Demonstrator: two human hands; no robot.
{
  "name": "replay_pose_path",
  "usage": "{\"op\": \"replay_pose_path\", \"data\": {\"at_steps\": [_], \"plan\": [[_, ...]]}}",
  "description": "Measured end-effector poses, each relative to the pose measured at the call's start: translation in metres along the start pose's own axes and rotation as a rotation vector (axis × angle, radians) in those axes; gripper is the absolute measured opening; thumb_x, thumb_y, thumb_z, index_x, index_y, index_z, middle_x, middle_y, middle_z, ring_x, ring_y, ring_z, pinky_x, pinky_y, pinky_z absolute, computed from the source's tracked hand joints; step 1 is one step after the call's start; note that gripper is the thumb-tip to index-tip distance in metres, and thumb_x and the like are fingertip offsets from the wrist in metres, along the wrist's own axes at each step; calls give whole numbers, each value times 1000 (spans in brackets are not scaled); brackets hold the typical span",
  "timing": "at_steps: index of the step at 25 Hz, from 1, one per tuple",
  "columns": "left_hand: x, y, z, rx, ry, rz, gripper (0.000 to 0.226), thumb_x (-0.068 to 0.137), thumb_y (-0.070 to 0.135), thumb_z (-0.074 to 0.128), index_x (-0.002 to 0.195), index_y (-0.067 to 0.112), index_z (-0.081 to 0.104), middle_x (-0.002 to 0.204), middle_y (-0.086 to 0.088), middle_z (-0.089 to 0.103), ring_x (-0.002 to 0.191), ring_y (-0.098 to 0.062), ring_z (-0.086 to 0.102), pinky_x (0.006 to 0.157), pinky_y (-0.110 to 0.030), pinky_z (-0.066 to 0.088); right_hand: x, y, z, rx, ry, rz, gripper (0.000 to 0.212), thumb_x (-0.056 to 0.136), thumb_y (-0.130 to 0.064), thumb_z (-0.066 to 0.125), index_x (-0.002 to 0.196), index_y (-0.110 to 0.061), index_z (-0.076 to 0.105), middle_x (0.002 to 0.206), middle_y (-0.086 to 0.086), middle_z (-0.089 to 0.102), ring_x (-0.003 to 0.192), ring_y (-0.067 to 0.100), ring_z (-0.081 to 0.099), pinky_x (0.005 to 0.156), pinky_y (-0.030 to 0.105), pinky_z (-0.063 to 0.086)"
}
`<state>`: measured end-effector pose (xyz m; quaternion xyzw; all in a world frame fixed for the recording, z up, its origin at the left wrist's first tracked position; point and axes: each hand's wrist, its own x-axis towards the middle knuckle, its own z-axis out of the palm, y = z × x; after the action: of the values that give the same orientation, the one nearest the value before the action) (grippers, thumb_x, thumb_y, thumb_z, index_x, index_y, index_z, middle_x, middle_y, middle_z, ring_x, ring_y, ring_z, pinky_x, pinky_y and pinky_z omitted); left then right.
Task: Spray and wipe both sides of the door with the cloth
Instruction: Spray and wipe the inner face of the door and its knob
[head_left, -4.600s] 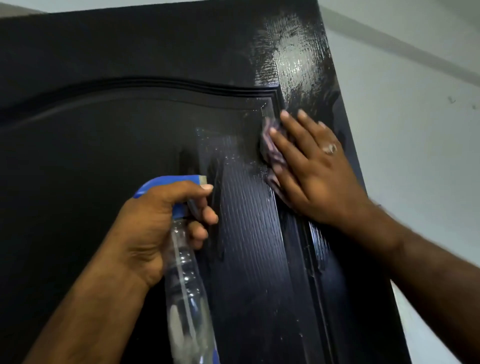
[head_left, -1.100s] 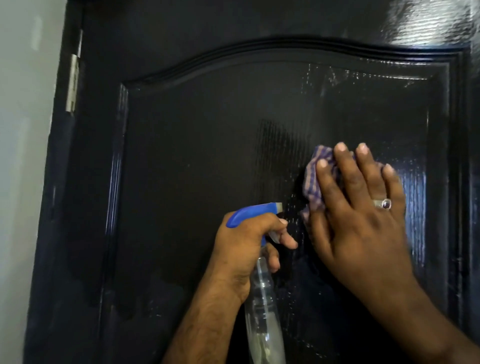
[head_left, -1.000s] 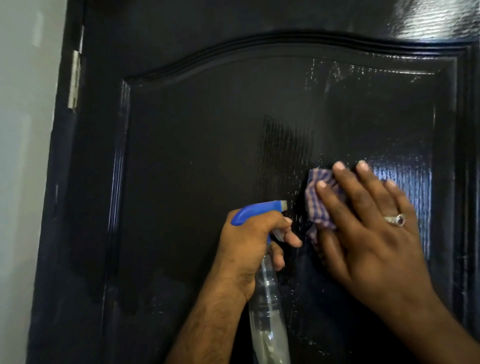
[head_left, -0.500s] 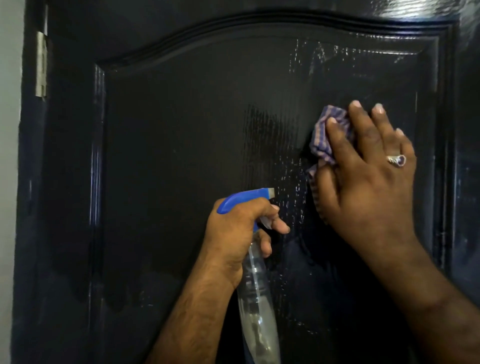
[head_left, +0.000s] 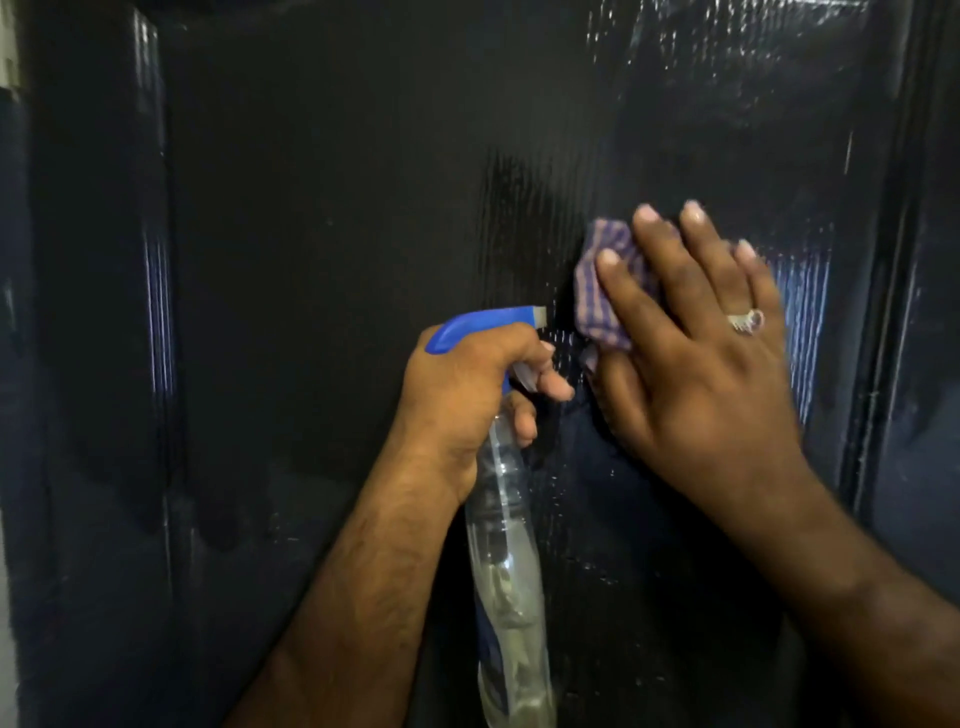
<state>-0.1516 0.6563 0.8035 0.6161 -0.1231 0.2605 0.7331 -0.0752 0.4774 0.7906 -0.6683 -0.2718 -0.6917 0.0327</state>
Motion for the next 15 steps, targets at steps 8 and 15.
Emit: {"op": "replay_pose_path", "data": {"at_steps": [8, 15], "plan": [[-2, 0, -3, 37, -40, 13, 23, 85, 6, 66, 62, 3, 67, 76, -26, 74, 41, -24, 42, 47, -28, 40, 40, 3, 6, 7, 41, 60, 58, 102, -31, 58, 156, -13, 55, 174, 13, 32, 163, 39, 24, 129, 62, 20], [0, -1, -4, 56, -47, 27, 18, 85, 6, 67, 69, -3, 68, 76, -25, 75, 41, -24, 44, 46, -27, 40, 80, 22, -1, -61, 58, 172, 60, 101, -37, 53, 158, -16, 53, 173, 12, 34, 162, 38, 27, 129, 60, 20]]}}
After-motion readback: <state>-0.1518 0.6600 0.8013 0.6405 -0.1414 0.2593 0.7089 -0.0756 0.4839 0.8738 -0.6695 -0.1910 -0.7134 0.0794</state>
